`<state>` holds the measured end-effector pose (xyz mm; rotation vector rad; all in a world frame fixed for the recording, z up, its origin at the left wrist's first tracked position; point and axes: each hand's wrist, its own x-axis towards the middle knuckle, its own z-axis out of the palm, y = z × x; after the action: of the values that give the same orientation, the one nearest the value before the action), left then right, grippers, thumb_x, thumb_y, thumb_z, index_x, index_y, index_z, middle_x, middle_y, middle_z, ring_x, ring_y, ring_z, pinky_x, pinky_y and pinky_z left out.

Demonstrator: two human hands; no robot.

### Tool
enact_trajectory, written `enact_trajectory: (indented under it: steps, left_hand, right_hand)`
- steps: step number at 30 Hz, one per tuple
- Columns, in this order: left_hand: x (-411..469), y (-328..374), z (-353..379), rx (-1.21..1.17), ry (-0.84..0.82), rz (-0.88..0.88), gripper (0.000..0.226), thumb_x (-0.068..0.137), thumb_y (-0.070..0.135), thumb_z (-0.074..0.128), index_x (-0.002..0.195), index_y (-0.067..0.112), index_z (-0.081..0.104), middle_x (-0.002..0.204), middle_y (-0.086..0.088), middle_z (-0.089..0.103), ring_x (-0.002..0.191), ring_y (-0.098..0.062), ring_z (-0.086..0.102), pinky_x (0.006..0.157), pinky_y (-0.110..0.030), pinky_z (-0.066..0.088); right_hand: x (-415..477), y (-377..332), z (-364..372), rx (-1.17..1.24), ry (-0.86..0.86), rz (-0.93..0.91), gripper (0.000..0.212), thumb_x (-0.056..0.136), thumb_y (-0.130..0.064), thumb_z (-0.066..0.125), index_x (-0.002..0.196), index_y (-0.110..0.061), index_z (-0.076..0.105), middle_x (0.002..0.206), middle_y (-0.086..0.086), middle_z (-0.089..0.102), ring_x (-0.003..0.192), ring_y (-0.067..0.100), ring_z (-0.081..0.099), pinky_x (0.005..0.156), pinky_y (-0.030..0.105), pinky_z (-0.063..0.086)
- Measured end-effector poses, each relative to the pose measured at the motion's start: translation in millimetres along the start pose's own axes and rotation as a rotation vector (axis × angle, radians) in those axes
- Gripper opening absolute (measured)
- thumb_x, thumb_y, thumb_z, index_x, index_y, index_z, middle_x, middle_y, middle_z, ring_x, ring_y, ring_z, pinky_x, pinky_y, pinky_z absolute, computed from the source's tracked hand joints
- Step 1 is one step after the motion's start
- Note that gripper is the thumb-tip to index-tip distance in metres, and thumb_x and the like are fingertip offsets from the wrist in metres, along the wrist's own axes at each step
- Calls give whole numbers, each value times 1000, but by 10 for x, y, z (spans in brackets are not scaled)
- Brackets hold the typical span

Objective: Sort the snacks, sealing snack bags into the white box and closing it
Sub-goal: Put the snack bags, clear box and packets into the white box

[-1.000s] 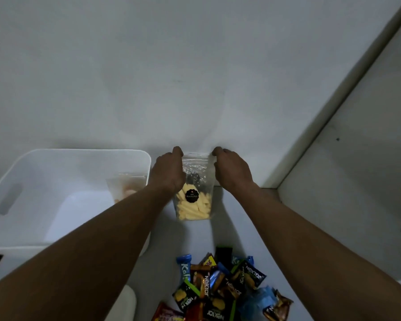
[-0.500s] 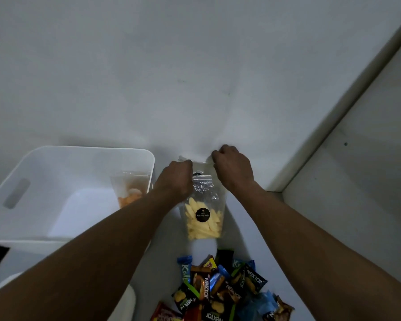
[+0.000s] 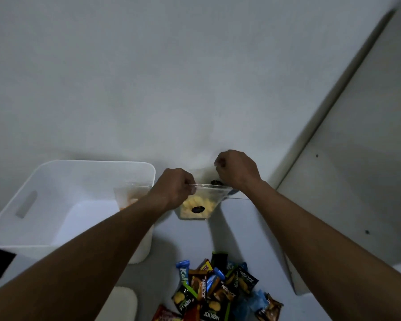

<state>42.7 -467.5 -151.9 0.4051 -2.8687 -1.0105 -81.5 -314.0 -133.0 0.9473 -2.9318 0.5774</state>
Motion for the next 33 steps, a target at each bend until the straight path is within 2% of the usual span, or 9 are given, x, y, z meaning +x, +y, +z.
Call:
enact_trajectory:
  steps: [4, 9, 11, 17, 22, 28, 33]
  left_hand:
    - [-136, 68, -414, -29, 27, 48, 12, 83, 13, 68, 80, 20, 78, 78, 4, 73, 75, -11, 65, 65, -20, 46]
    - [-370, 40, -1059, -83, 91, 85, 6, 84, 17, 74, 88, 18, 78, 89, 4, 75, 86, -8, 66, 74, -17, 48]
    - [-485, -9, -1328, -108, 113, 84, 6, 84, 14, 74, 89, 16, 78, 89, 5, 74, 84, -5, 64, 69, -11, 43]
    - [-773, -261, -2047, -182, 200, 71, 6, 83, 12, 74, 82, 18, 76, 80, 7, 71, 71, -3, 63, 64, -19, 47]
    - [-955, -586, -2333, -133, 211, 60, 4, 85, 13, 73, 87, 15, 76, 85, 5, 72, 57, 7, 55, 56, -13, 40]
    - [-1066, -1086, -2424, -60, 201, 11, 6, 84, 10, 73, 86, 14, 76, 85, 6, 72, 72, 6, 58, 57, -5, 36]
    - [-1114, -1445, -2387, -40, 175, -30, 7, 84, 9, 74, 89, 14, 77, 87, 3, 74, 75, 6, 60, 59, 0, 37]
  right_hand:
    - [-111, -229, -377, 3, 57, 6, 20, 90, -23, 53, 96, -24, 73, 98, -8, 71, 91, 18, 63, 69, 28, 46]
    - [-180, -685, -760, 55, 110, 5, 16, 89, -22, 56, 93, -24, 72, 86, -8, 69, 84, 18, 67, 73, 32, 55]
    - [-197, -915, -855, 64, 146, -16, 15, 88, -22, 56, 93, -25, 71, 87, -8, 70, 83, 18, 67, 73, 32, 56]
    - [-218, -1620, -944, 86, 221, -59, 17, 89, -17, 55, 93, -28, 68, 94, -8, 70, 85, 17, 65, 73, 34, 56]
    - [-245, -2052, -777, 160, 216, -62, 15, 89, -14, 60, 95, -25, 69, 89, -8, 68, 87, 18, 65, 76, 35, 56]
    - [-253, -2359, -339, 247, 155, -45, 16, 87, -12, 60, 91, -25, 69, 84, -10, 67, 84, 18, 65, 76, 34, 55]
    - [-278, -2408, 84, 268, 52, -17, 14, 89, -13, 59, 90, -22, 69, 83, -9, 67, 78, 16, 64, 70, 30, 52]
